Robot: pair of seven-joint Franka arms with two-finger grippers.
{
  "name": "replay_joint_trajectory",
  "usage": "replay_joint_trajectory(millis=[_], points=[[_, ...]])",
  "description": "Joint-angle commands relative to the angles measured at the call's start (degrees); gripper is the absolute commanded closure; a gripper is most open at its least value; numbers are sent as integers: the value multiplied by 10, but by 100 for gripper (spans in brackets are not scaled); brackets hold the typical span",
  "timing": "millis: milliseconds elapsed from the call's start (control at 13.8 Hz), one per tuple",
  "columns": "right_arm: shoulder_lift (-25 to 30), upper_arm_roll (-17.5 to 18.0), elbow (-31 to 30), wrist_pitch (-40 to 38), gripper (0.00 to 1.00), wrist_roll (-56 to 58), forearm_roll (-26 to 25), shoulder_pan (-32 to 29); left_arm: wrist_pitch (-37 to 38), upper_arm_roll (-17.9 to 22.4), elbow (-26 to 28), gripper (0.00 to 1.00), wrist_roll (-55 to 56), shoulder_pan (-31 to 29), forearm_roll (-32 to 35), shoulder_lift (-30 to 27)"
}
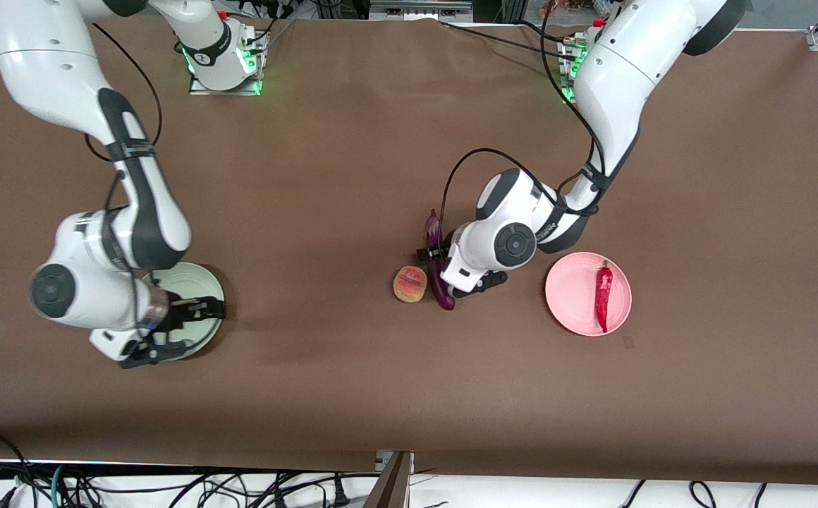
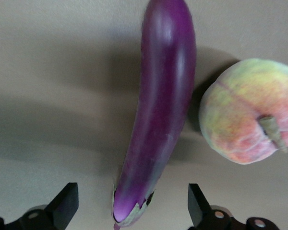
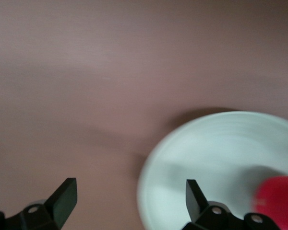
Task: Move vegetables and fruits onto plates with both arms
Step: 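Grasp the eggplant with the left gripper while the right gripper releases the apple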
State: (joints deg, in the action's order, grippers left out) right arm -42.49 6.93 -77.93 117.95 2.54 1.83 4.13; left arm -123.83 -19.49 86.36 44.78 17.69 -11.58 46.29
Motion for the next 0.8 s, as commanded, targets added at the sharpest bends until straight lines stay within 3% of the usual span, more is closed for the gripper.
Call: replay_joint_trajectory(millis=[0,145,217,434,507,724], points=[[-1,-3,1,-3,0,-71,6,38,-52,5,42,5,7,15,22,-8],[-1,-3,1,3,0,-110,7,64,-71,6,54,6,7,22,23,-8],[-1,-2,1,3,0,-138,7,76,-72,6,57,13,7,23,29,-8],[-3,-2,1,27,0,-235,8,129,-66,7,56,92,0,21,45,-9],[-6,-3,1,39,0,-280,7,151,-60,6,57,100,-2,13,65,-12],[-17,-2,1,79,0,-348,8,182,-6,5,51,100,-8,-11,75,-22]])
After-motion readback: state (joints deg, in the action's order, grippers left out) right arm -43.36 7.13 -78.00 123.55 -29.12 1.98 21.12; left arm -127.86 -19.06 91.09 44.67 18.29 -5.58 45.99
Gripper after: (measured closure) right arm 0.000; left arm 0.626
